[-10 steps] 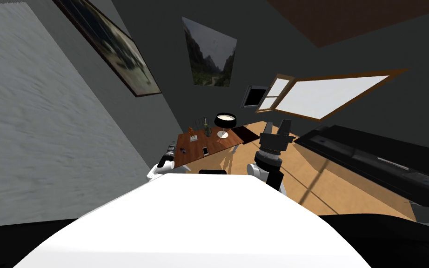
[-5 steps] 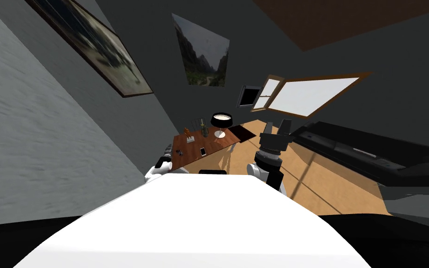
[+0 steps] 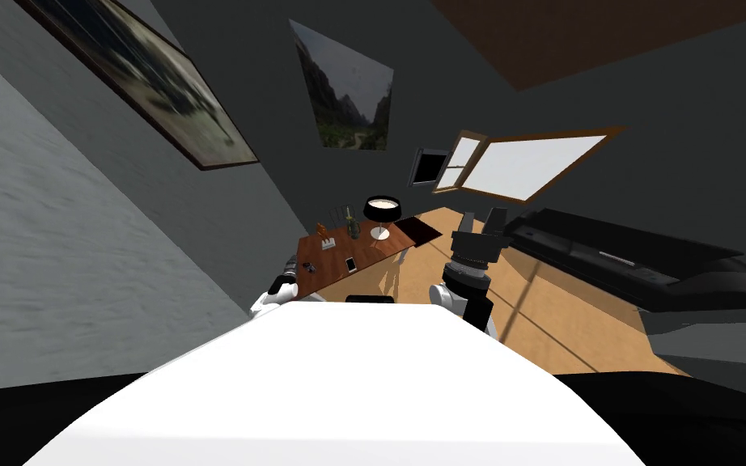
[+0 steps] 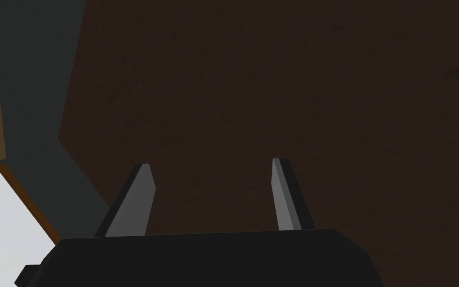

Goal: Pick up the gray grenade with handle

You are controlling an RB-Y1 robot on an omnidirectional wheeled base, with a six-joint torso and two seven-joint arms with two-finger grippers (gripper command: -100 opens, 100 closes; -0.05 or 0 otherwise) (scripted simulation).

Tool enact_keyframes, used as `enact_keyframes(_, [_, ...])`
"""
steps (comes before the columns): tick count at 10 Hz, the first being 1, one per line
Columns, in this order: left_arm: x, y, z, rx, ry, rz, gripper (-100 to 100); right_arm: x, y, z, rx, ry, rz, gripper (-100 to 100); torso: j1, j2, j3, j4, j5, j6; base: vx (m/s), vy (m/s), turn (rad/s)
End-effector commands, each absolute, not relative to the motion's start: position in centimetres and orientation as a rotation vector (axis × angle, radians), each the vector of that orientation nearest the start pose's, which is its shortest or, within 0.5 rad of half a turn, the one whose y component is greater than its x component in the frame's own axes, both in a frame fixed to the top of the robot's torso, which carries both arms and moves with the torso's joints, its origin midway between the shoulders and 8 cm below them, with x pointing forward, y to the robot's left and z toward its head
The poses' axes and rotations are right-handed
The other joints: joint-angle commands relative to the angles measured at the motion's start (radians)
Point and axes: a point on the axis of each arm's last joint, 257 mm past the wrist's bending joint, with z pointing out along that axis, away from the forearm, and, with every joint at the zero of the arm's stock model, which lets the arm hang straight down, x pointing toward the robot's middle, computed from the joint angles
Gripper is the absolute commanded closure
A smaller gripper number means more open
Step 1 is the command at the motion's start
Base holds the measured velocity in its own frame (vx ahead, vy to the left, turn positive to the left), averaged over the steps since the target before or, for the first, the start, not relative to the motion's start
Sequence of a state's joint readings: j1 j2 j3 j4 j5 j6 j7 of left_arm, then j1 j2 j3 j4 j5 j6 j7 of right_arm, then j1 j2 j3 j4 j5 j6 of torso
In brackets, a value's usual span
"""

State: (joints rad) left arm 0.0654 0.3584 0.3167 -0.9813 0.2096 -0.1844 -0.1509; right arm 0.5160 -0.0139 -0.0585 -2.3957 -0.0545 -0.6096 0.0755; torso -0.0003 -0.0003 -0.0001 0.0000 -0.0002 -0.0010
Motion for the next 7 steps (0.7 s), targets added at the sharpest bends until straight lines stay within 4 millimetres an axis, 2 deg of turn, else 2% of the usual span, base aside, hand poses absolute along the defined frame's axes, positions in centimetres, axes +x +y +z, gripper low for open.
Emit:
enact_keyframes(1, [39.3, 57.8, -41.2, -1.505, 1.224, -0.470, -100, 29.2, -29.1, 8.9, 0.474, 0.461, 1.245, 0, 0.000, 0.000, 0.000, 0.000, 0.000, 0.000, 0.014, -0.018, -0.119])
enact_keyframes(2, [38.4, 57.9, -42.4, -1.529, 1.235, -0.452, -100, 29.2, -29.1, 8.9, 0.474, 0.461, 1.245, 0, 0.000, 0.000, 0.000, 0.000, 0.000, 0.000, 0.014, -0.014, -0.063])
enact_keyframes(3, [37.4, 59.0, -43.5, -1.575, 1.225, -0.424, -100, 29.2, -29.1, 8.9, 0.474, 0.461, 1.245, 0, 0.000, 0.000, 0.000, 0.000, 0.000, 0.000, 0.020, -0.018, -0.142])
enact_keyframes(4, [37.2, 59.8, -43.6, -1.598, 1.205, -0.415, -100, 29.2, -29.1, 8.9, 0.474, 0.461, 1.245, 0, 0.000, -0.001, 0.000, 0.000, 0.000, 0.000, 0.029, -0.022, -0.184])
enact_keyframes(5, [36.1, 59.9, -44.9, -1.625, 1.216, -0.394, -100, 29.2, -29.1, 8.9, 0.474, 0.461, 1.245, 0, -0.001, -0.001, -0.001, 0.000, 0.000, 0.001, 0.022, -0.016, -0.066])
enact_keyframes(7, [35.6, 60.6, -45.4, -1.656, 1.199, -0.379, -100, 29.2, -29.1, 8.9, 0.474, 0.461, 1.245, 0, -0.001, -0.001, 0.000, 0.000, 0.000, 0.000, 0.018, -0.013, -0.090])
